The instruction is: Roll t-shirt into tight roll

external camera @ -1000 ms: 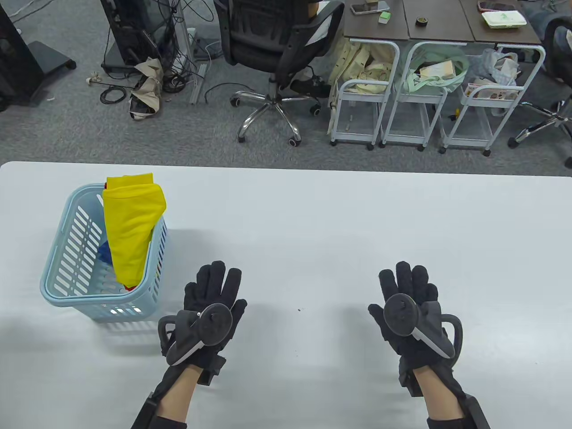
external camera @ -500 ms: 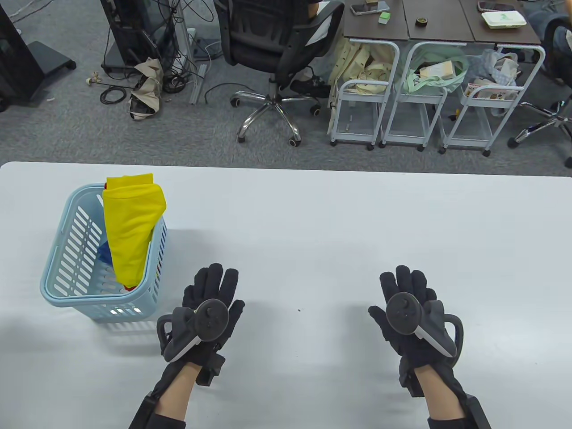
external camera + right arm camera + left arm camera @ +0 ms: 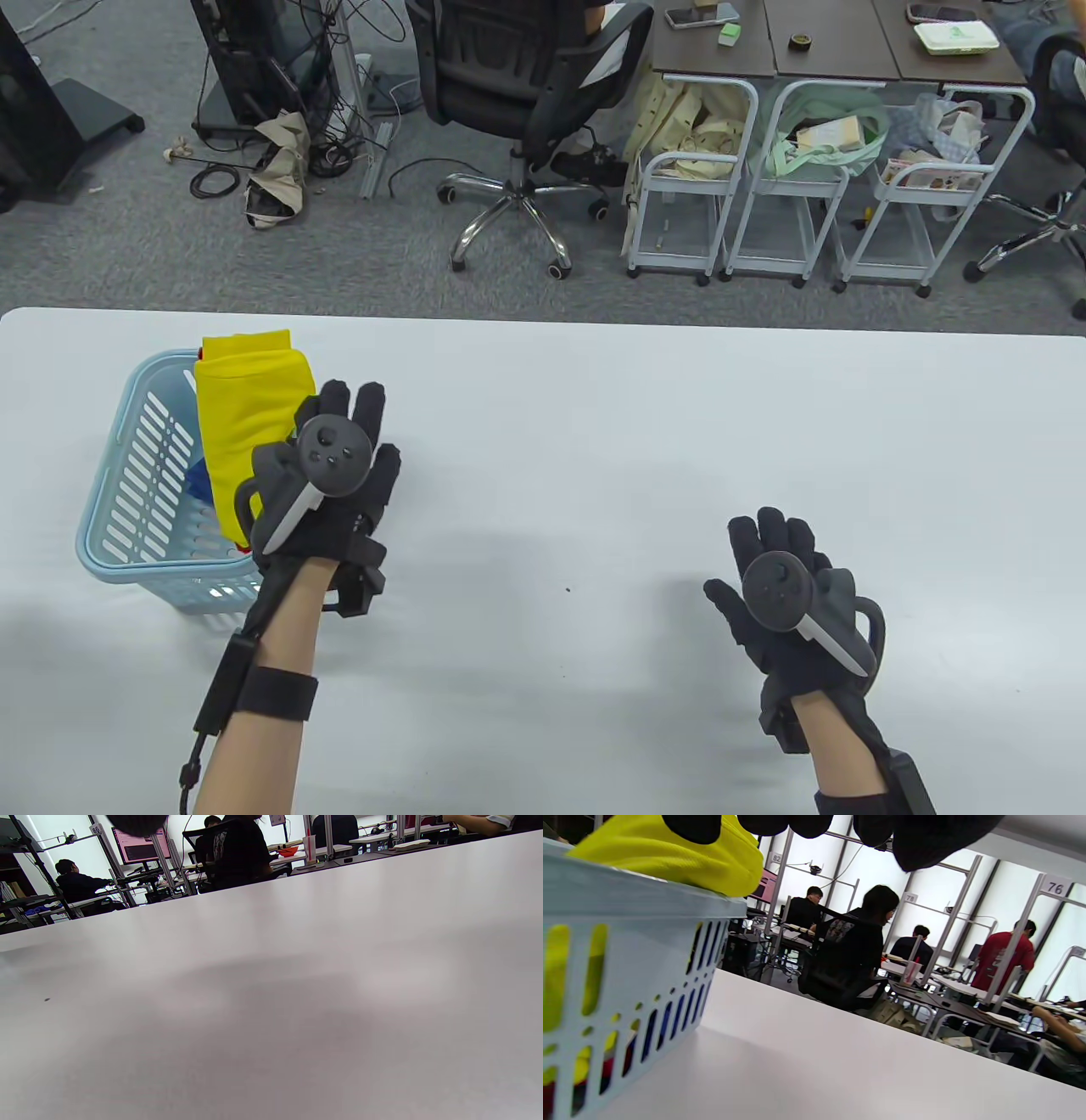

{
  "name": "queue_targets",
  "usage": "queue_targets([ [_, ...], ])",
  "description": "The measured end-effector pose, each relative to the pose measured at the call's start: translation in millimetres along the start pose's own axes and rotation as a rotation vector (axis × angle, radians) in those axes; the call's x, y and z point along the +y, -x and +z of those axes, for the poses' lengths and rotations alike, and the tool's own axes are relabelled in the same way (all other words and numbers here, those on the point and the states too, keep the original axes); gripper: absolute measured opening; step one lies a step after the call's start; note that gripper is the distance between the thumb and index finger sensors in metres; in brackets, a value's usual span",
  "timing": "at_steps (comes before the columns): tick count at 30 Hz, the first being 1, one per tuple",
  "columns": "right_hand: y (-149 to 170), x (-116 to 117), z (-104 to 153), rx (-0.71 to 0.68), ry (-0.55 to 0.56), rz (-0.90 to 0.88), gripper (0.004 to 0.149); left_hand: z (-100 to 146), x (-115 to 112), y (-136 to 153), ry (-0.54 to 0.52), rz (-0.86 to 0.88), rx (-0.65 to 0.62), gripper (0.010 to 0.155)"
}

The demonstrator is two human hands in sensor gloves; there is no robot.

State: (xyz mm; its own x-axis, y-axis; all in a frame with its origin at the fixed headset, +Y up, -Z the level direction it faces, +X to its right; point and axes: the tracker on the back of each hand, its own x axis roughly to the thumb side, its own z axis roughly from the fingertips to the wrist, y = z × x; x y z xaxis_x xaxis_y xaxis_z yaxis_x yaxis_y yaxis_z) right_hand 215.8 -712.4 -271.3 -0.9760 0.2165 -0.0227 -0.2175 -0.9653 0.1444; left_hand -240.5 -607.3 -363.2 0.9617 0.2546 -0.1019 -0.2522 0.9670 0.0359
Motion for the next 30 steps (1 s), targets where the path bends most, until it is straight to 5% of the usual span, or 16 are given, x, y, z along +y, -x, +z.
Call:
queue_targets([
  [7, 0, 2, -1, -0.002, -0.017, -0.004, 0.078, -35, 22, 20, -0.028, -0.056, 0.140, 0.073],
  [18, 0, 3, -2, -0.011, -0.021, -0.005, 0.077, -71, 14, 68, 0.150, -0.049, 0.439, 0.096],
  [25, -1, 3, -2, -0.010, -0.014, 0.010, 0.077, -83, 23, 74, 0.041, -0.150, 0.485, 0.102],
  [30, -1, 2, -2, -0.007, -0.012, 0.005, 0.076, -90, 23, 85, 0.078, -0.150, 0.544, 0.098],
])
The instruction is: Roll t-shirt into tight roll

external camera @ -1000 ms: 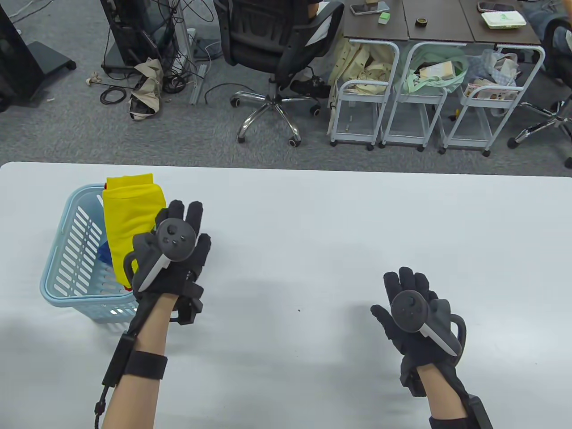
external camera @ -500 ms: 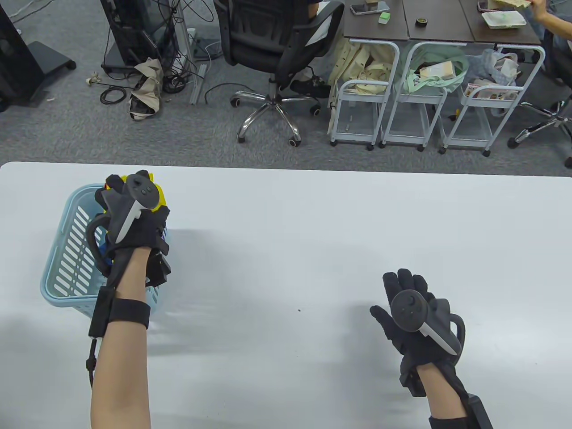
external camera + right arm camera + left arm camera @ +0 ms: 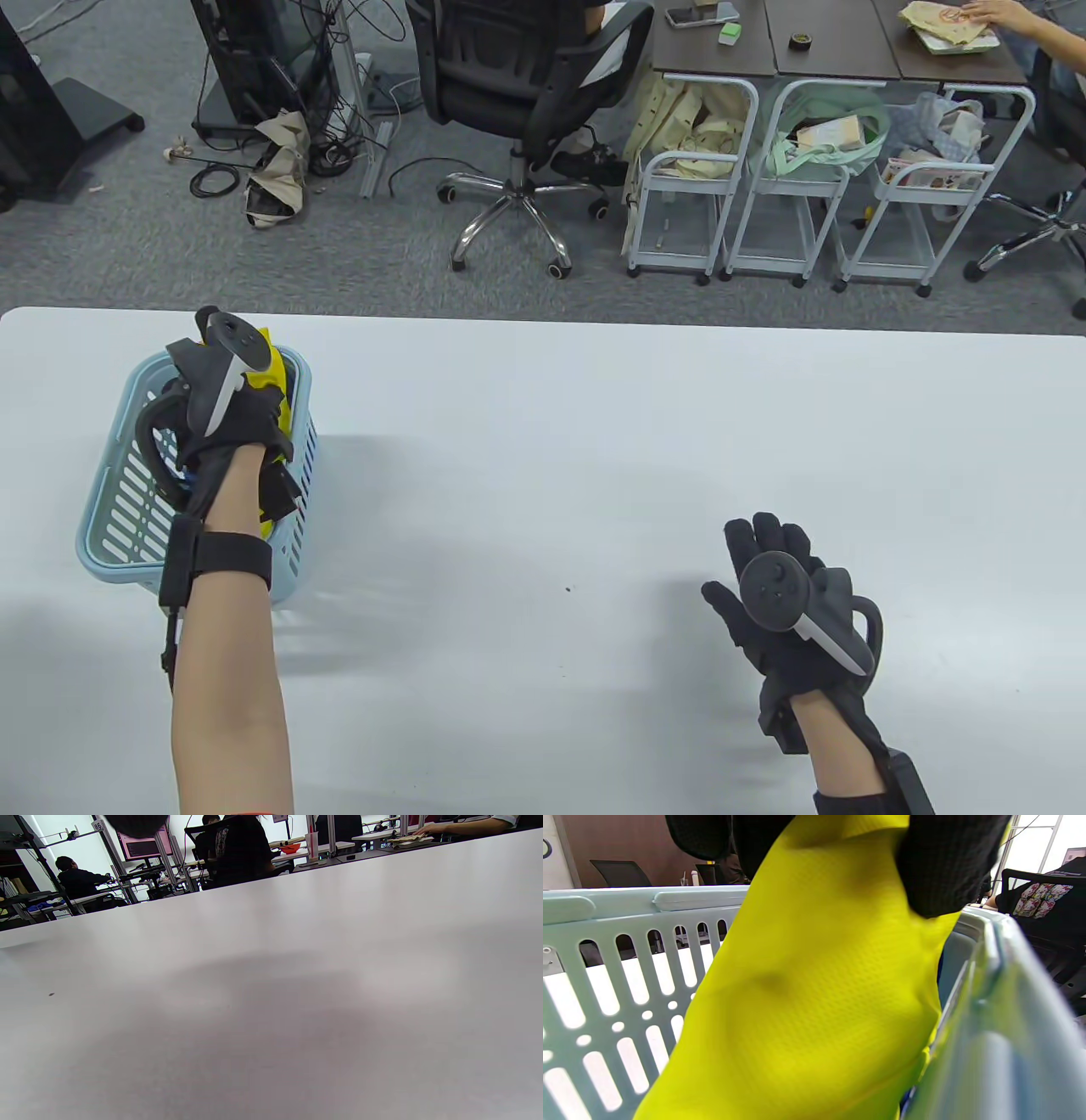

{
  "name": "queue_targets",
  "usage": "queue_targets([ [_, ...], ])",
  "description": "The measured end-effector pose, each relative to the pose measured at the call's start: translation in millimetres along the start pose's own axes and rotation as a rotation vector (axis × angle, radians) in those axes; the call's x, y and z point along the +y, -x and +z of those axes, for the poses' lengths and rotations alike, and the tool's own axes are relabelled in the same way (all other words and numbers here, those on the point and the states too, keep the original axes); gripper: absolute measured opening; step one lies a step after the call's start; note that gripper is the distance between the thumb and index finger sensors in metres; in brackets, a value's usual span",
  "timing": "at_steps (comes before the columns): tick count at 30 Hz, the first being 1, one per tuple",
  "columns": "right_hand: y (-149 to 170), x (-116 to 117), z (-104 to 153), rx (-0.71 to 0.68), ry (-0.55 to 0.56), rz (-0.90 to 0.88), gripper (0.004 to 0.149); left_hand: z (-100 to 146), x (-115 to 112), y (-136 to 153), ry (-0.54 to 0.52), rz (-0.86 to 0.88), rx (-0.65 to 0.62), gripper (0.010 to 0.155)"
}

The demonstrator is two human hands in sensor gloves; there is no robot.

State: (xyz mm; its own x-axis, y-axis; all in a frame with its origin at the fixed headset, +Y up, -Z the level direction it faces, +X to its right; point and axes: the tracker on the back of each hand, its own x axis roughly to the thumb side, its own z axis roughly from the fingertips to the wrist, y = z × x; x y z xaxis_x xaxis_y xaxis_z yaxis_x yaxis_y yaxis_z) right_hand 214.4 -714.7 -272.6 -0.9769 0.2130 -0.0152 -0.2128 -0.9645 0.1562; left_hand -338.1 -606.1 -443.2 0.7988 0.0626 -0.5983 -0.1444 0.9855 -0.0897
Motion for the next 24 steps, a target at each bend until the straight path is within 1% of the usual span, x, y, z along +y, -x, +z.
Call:
queue_targets([
  [2, 0, 0, 0, -0.001, -0.001, -0.001, 0.076, 1, 3, 1, -0.052, -0.048, -0.011, 0.081],
  [3, 0, 0, 0, -0.002, -0.002, -0.001, 0.076, 2, 4, 1, -0.068, -0.056, -0.012, 0.076],
  [5, -1, 1, 0, -0.006, -0.005, -0.004, 0.076, 6, 5, 4, -0.096, -0.078, -0.015, 0.072],
  [8, -2, 1, 0, -0.010, -0.006, -0.004, 0.076, 15, 8, 6, -0.127, -0.067, -0.024, 0.069],
  [12, -2, 1, 1, -0.015, -0.003, -0.010, 0.076, 37, 21, 4, -0.209, -0.061, -0.086, 0.067],
  [17, -5, -1, 3, -0.028, 0.005, -0.014, 0.076, 82, 50, -8, -0.405, -0.051, -0.203, 0.067],
  [19, -5, -1, 3, -0.033, 0.004, -0.018, 0.076, 108, 62, -18, -0.496, -0.061, -0.273, 0.067],
  [20, -5, -1, 3, -0.034, 0.005, -0.020, 0.076, 118, 66, -22, -0.528, -0.062, -0.297, 0.067],
  [22, -5, -1, 4, -0.037, 0.007, -0.024, 0.076, 146, 76, -33, -0.601, -0.081, -0.364, 0.067],
  [24, -5, -2, 4, -0.039, 0.013, -0.029, 0.076, 170, 82, -42, -0.645, -0.074, -0.435, 0.067],
])
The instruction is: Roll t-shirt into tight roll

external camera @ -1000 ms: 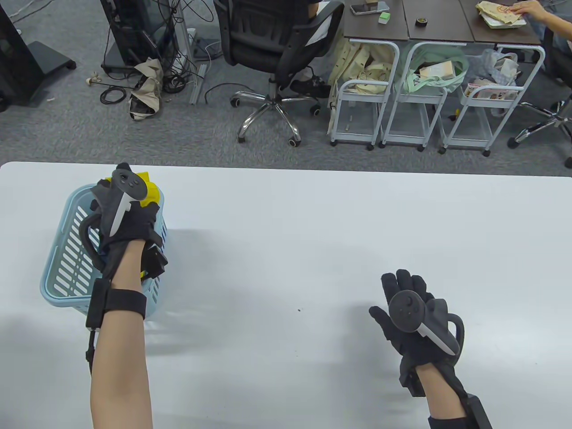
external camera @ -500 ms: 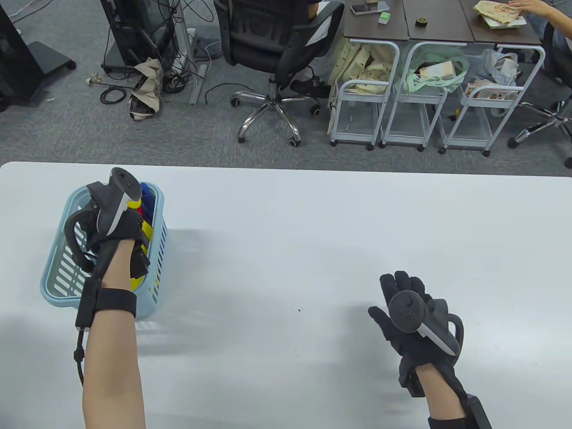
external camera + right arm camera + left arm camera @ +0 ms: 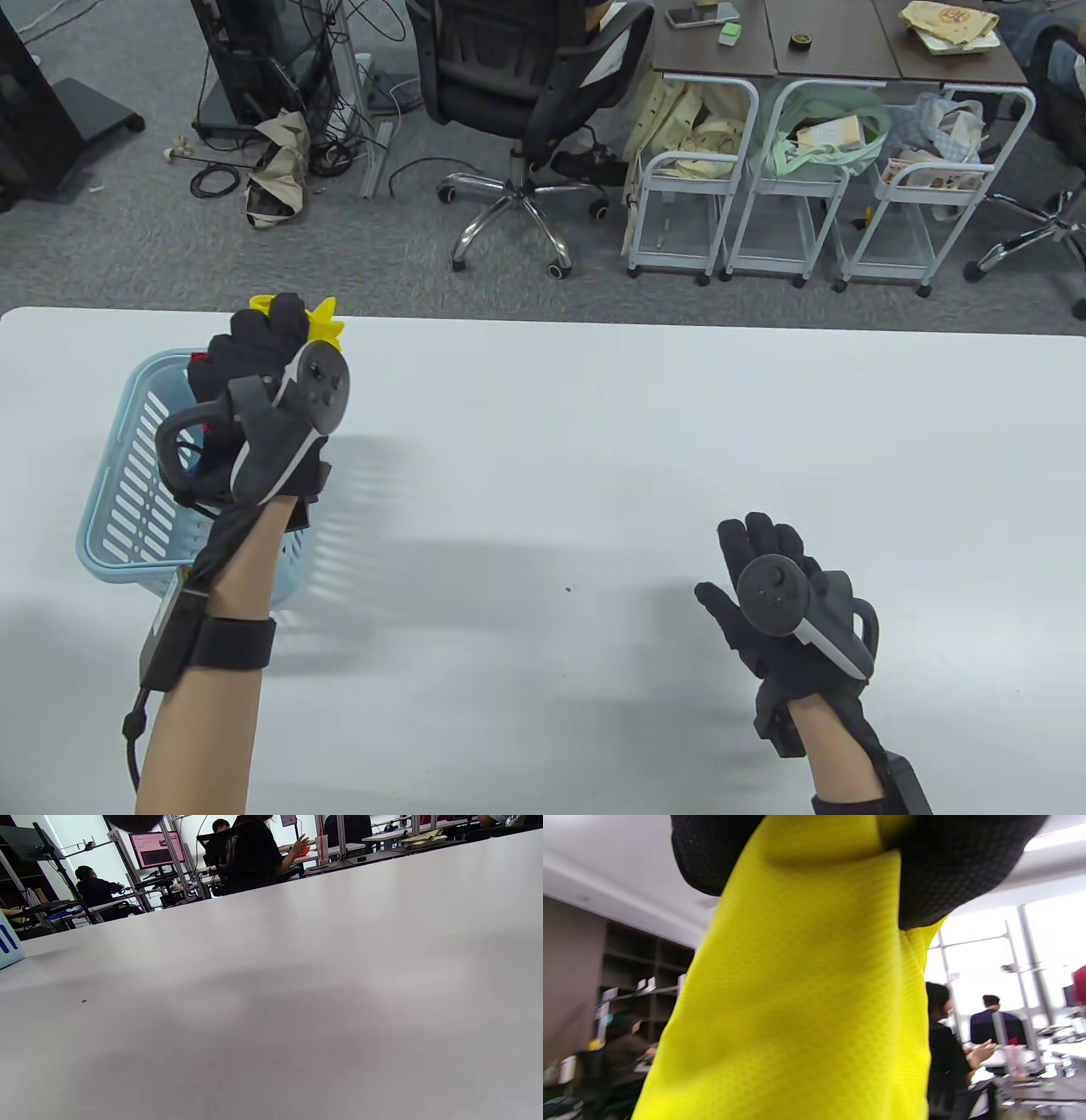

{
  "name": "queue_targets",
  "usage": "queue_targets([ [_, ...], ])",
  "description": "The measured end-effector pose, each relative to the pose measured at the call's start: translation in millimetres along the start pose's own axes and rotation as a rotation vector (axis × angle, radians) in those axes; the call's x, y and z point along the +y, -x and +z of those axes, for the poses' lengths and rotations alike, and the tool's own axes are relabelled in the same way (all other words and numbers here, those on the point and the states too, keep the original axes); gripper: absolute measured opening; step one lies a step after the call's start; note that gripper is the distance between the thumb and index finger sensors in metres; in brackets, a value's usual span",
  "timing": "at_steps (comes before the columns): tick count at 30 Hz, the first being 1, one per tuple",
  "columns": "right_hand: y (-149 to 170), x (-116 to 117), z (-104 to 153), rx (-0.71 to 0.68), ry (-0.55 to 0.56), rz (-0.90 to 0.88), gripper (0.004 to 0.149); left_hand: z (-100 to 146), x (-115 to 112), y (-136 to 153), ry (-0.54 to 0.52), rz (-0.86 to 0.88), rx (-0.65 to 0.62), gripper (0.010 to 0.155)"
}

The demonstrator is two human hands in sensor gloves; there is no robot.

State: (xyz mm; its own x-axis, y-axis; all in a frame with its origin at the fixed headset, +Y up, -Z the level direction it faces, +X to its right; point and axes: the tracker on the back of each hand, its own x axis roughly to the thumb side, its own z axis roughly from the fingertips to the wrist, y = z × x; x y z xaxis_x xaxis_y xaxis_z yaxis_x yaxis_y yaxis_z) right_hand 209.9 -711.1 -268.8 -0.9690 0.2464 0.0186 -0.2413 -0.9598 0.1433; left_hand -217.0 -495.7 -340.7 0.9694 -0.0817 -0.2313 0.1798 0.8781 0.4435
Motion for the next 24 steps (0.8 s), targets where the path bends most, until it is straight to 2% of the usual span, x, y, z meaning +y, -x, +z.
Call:
queue_targets([
  [4, 3, -2, 1, 0.006, 0.008, -0.013, 0.076, 25, 29, -34, -0.055, 0.110, -0.136, 0.066],
  [7, 6, -4, 1, 0.013, 0.012, -0.026, 0.077, 38, 32, -55, 0.013, 0.264, -0.233, 0.066],
  [9, 8, -5, 1, 0.018, 0.013, -0.036, 0.077, 48, 25, -69, 0.130, 0.402, -0.298, 0.066],
  [11, 10, -5, 2, 0.023, 0.015, -0.044, 0.077, 58, 10, -84, 0.315, 0.558, -0.371, 0.066],
  [14, 12, -6, 1, 0.022, 0.013, -0.049, 0.076, 74, -28, -105, 0.602, 0.749, -0.466, 0.066],
  [15, 12, -6, 1, 0.020, 0.014, -0.051, 0.076, 82, -48, -115, 0.749, 0.797, -0.478, 0.067],
  [16, 12, -6, 1, 0.018, 0.013, -0.053, 0.076, 90, -65, -122, 0.870, 0.768, -0.452, 0.069],
  [17, 12, -6, 1, 0.017, 0.012, -0.054, 0.076, 97, -82, -129, 0.905, 0.673, -0.432, 0.071],
  [18, 12, -5, 1, 0.017, 0.010, -0.054, 0.076, 102, -93, -133, 0.869, 0.559, -0.417, 0.073],
  [19, 11, -5, 1, 0.015, 0.004, -0.054, 0.077, 111, -104, -137, 0.763, 0.376, -0.393, 0.071],
  [21, 11, -3, 1, 0.013, -0.004, -0.052, 0.077, 128, -116, -142, 0.672, 0.216, -0.423, 0.067],
  [22, 10, -2, 0, 0.011, -0.007, -0.049, 0.077, 136, -120, -143, 0.684, 0.239, -0.429, 0.066],
  [24, 6, 1, -1, 0.005, -0.019, -0.027, 0.077, 161, -129, -150, 0.773, 0.396, -0.489, 0.064],
])
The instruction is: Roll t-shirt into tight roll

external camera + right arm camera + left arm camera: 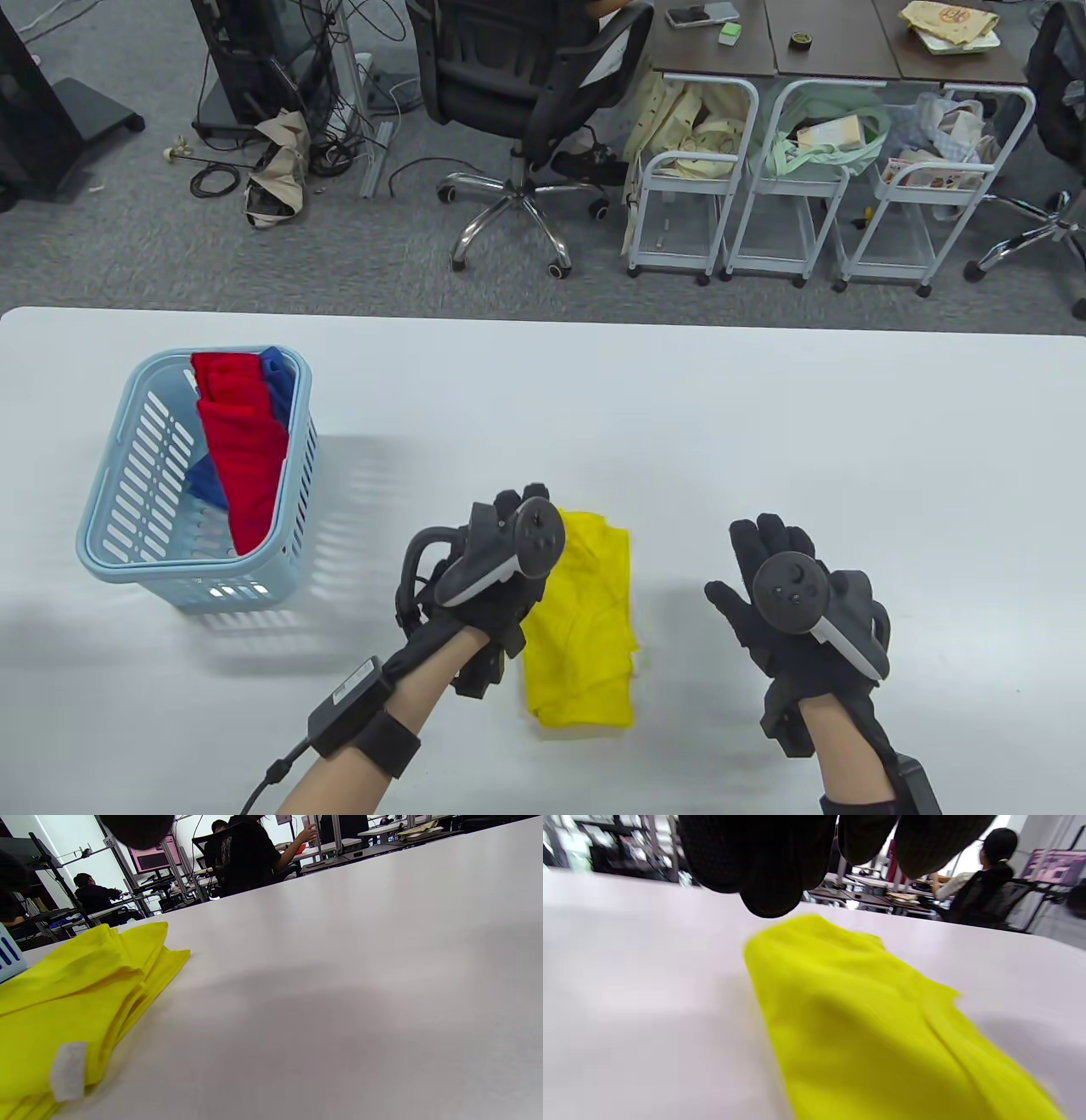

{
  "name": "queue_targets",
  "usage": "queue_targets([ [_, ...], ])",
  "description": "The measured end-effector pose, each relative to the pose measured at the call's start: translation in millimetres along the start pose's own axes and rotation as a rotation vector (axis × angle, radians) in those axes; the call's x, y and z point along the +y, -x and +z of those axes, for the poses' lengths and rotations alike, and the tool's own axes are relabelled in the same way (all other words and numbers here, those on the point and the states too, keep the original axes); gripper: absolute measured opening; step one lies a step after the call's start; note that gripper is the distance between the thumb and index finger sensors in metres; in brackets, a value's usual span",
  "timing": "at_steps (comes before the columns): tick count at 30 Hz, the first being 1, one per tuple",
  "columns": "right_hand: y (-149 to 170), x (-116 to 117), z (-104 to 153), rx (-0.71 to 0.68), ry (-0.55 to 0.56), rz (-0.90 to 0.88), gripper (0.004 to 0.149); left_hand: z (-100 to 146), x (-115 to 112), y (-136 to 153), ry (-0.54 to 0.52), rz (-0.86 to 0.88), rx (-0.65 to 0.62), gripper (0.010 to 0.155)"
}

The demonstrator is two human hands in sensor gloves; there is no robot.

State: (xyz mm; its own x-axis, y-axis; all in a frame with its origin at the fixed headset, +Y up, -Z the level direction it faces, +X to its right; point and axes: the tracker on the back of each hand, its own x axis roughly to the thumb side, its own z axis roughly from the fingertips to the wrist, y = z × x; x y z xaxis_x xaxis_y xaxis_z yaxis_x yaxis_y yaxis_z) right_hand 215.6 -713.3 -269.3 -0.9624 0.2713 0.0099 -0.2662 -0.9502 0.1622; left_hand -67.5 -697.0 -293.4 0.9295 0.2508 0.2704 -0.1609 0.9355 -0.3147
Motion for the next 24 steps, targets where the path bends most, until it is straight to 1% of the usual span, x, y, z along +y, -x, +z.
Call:
queue_targets([
  [1, -3, 2, -1, -0.008, -0.009, 0.015, 0.076, 1, -14, -5, 0.066, 0.040, -0.037, 0.066],
  [2, -5, 4, -1, -0.014, -0.017, 0.025, 0.076, 1, -24, -8, 0.117, 0.033, -0.050, 0.069],
  [3, -8, 7, -1, -0.022, -0.027, 0.037, 0.075, -1, -39, -10, 0.197, -0.056, -0.058, 0.073],
  [4, -10, 9, -2, -0.027, -0.035, 0.045, 0.075, -3, -48, -11, 0.241, -0.125, -0.053, 0.076],
  [5, -13, 12, -2, -0.033, -0.046, 0.058, 0.074, -5, -61, -11, 0.293, -0.231, -0.054, 0.080],
  [6, -15, 15, -2, -0.038, -0.057, 0.070, 0.073, -4, -68, -13, 0.270, -0.284, -0.091, 0.082],
  [7, -16, 17, -3, -0.040, -0.065, 0.077, 0.073, -1, -70, -15, 0.178, -0.294, -0.118, 0.082],
  [8, -17, 19, -3, -0.041, -0.072, 0.085, 0.073, 1, -69, -15, 0.100, -0.265, -0.149, 0.080],
  [10, -19, 24, -5, -0.039, -0.092, 0.101, 0.072, 4, -66, -12, 0.073, -0.141, -0.205, 0.066],
  [12, -19, 32, -8, -0.030, -0.119, 0.113, 0.073, 5, -67, -5, -0.010, -0.005, -0.273, 0.050],
  [13, -19, 34, -8, -0.027, -0.126, 0.115, 0.074, 5, -68, -4, -0.015, 0.025, -0.286, 0.044],
  [14, -19, 37, -9, -0.018, -0.144, 0.117, 0.075, 7, -69, -1, -0.024, 0.053, -0.297, 0.042],
  [16, -21, 40, -10, -0.021, -0.147, 0.128, 0.077, 8, -68, 2, -0.026, 0.056, -0.316, 0.041],
  [18, -25, 47, -11, -0.024, -0.162, 0.149, 0.080, 6, -65, 6, -0.012, 0.097, -0.347, 0.040],
  [20, -30, 57, -14, -0.028, -0.191, 0.172, 0.083, 3, -62, 15, 0.027, 0.249, -0.347, 0.040],
  [21, -32, 62, -15, -0.027, -0.210, 0.184, 0.084, 1, -61, 21, 0.072, 0.378, -0.350, 0.040],
  [23, -34, 73, -21, -0.018, -0.242, 0.222, 0.085, -1, -58, 35, 0.107, 0.607, -0.328, 0.041],
  [24, -33, 76, -24, -0.005, -0.255, 0.248, 0.085, 0, -52, 42, 0.076, 0.600, -0.290, 0.041],
])
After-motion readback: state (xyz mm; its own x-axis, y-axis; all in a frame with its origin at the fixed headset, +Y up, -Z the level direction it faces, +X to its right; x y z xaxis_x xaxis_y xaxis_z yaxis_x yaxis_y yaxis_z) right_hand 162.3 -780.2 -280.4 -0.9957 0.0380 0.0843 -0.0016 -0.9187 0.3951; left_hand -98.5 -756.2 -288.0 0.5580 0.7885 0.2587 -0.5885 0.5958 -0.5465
